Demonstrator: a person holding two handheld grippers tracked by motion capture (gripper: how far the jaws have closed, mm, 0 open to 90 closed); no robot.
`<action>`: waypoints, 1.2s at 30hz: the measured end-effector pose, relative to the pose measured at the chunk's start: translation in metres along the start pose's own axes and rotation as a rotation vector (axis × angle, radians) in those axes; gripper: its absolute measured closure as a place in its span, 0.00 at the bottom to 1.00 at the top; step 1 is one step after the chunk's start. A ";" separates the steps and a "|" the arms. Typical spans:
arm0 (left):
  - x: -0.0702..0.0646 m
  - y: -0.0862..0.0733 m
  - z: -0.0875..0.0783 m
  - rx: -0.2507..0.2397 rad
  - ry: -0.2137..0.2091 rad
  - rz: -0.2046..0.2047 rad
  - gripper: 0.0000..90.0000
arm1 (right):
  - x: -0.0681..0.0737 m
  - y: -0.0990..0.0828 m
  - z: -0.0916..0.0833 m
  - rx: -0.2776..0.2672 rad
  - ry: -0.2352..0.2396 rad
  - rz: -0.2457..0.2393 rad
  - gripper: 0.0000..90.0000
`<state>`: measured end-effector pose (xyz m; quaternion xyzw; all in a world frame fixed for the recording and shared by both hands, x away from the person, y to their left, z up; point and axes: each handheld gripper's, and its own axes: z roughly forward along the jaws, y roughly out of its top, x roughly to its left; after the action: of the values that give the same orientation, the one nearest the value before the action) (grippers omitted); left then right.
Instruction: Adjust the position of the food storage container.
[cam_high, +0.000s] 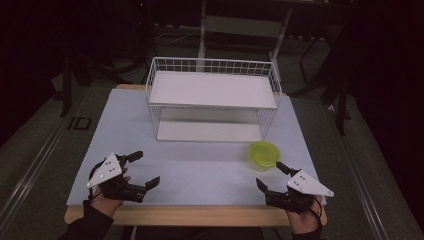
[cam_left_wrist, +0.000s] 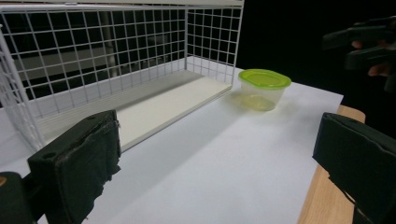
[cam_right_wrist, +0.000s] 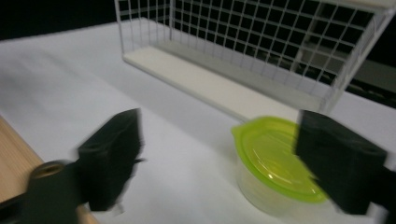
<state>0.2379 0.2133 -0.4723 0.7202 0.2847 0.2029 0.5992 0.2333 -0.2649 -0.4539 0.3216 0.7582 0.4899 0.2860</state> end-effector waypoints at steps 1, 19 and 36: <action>0.000 0.000 0.000 0.000 -0.002 0.002 0.02 | -0.001 0.000 0.000 0.003 -0.001 -0.001 0.19; -0.005 0.000 0.000 -0.005 -0.016 0.014 0.02 | 0.012 0.017 -0.003 -0.048 0.049 -0.089 0.16; -0.003 -0.001 0.001 -0.006 -0.034 -0.013 0.02 | -0.020 0.055 -0.003 -0.074 0.039 -0.013 0.12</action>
<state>0.2358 0.2110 -0.4734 0.7201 0.2784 0.1877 0.6072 0.2555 -0.2644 -0.3992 0.2962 0.7470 0.5220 0.2860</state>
